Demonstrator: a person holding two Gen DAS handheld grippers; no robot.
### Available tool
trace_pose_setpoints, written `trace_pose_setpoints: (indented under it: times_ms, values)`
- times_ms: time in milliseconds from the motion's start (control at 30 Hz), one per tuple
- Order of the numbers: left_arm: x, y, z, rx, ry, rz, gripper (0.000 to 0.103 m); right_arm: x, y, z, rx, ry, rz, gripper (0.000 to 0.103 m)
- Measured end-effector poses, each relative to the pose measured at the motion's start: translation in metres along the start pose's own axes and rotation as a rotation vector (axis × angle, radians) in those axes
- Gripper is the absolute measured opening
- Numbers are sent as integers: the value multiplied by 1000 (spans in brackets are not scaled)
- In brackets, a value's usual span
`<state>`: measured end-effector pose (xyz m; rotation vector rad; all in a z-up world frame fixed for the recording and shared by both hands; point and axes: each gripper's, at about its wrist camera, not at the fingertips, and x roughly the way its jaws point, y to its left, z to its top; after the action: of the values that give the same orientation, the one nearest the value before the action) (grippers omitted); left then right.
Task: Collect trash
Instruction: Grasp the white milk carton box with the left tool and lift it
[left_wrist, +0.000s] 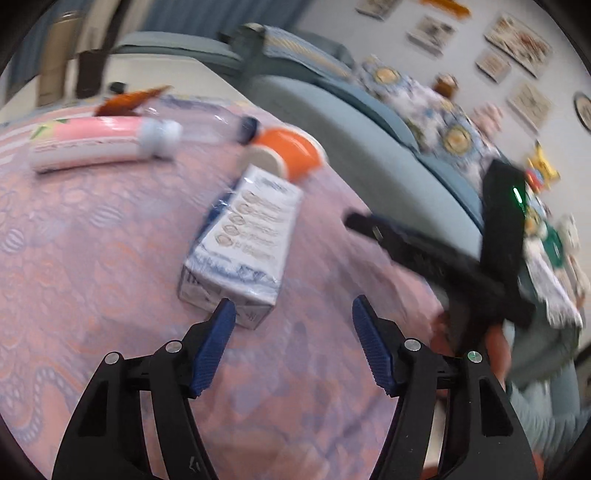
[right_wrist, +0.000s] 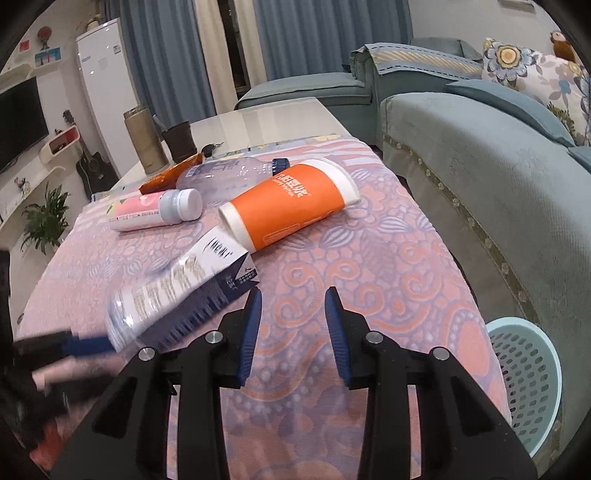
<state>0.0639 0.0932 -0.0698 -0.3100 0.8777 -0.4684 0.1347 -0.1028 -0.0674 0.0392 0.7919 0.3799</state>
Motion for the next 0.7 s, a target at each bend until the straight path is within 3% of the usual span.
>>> trace_pose_setpoints:
  times_ms: [167,267,300,367,500,700]
  values:
    - [-6,-3,17,74,-56,186,80,-1,-7,5,42,3,14,32]
    - [16,-1,42,100,-9,186,81,-3,-10,12,59,-2,27,34]
    - [28,-2,48,115,8,224,81,-4,-10,15,62,-5,28,40]
    - [46,-3,53,134,48,251,80,-5,-12,21,68,-13,35,45]
    - [70,1,54,119,98,289,60,2,-9,37,49,-15,29,49]
    - [43,14,33,40,27,303,58,29,-9,53,103,30,64,55]
